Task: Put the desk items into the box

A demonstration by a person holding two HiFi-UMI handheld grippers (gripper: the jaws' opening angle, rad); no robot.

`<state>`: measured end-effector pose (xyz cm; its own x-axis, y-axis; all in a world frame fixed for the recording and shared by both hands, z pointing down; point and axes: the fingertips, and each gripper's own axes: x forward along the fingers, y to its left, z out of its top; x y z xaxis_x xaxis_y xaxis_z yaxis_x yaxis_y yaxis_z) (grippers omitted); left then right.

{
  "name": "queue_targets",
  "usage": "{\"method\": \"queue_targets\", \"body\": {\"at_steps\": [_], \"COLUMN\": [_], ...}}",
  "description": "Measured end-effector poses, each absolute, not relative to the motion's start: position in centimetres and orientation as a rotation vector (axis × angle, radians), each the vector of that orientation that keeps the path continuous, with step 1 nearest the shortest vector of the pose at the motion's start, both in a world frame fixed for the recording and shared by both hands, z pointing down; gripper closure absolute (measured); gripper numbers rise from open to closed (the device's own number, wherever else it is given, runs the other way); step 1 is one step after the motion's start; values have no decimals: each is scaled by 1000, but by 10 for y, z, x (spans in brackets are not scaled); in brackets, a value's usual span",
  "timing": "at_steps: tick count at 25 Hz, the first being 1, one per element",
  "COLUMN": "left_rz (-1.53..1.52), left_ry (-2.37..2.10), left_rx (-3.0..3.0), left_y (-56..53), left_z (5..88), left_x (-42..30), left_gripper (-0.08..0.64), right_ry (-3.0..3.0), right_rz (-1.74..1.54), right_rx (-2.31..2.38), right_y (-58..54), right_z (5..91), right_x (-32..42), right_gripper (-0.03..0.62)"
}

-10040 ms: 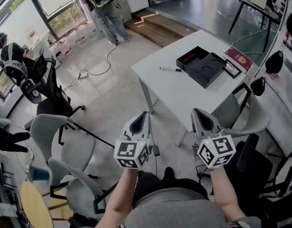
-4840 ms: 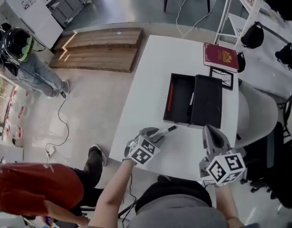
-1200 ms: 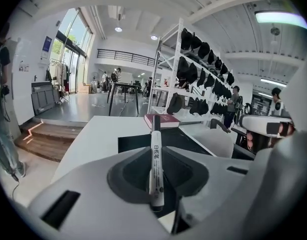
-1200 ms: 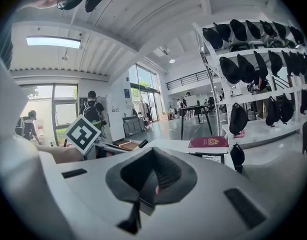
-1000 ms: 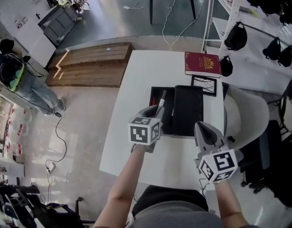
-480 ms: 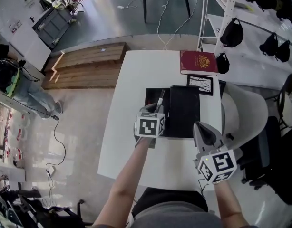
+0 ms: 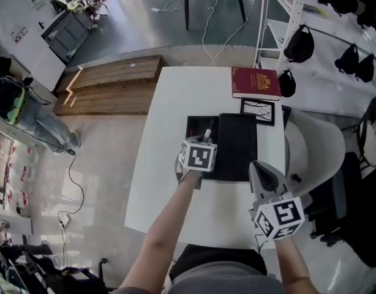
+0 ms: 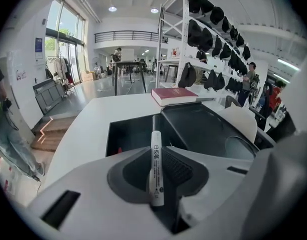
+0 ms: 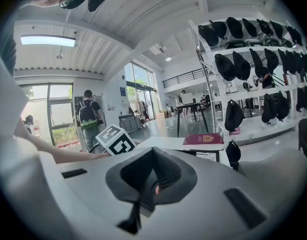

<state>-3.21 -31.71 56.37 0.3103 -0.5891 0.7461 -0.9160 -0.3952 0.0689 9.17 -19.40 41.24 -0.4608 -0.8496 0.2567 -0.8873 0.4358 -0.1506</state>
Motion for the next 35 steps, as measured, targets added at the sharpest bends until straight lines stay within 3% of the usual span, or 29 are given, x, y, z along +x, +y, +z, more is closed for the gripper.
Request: {"method": "queue_targets", "body": {"at_steps": [35], "left_rz": [1085], "left_ry": [-1246], "left_rx": [1974], "left_y": [-322], "left_z": [608], "left_x": [-28], "left_gripper": [488], "right_ry": [-2490], "right_rz": [458], "right_rx": [1587], "right_y": [-201], "right_z": [422], "right_x": [103], "right_gripper": [588]}}
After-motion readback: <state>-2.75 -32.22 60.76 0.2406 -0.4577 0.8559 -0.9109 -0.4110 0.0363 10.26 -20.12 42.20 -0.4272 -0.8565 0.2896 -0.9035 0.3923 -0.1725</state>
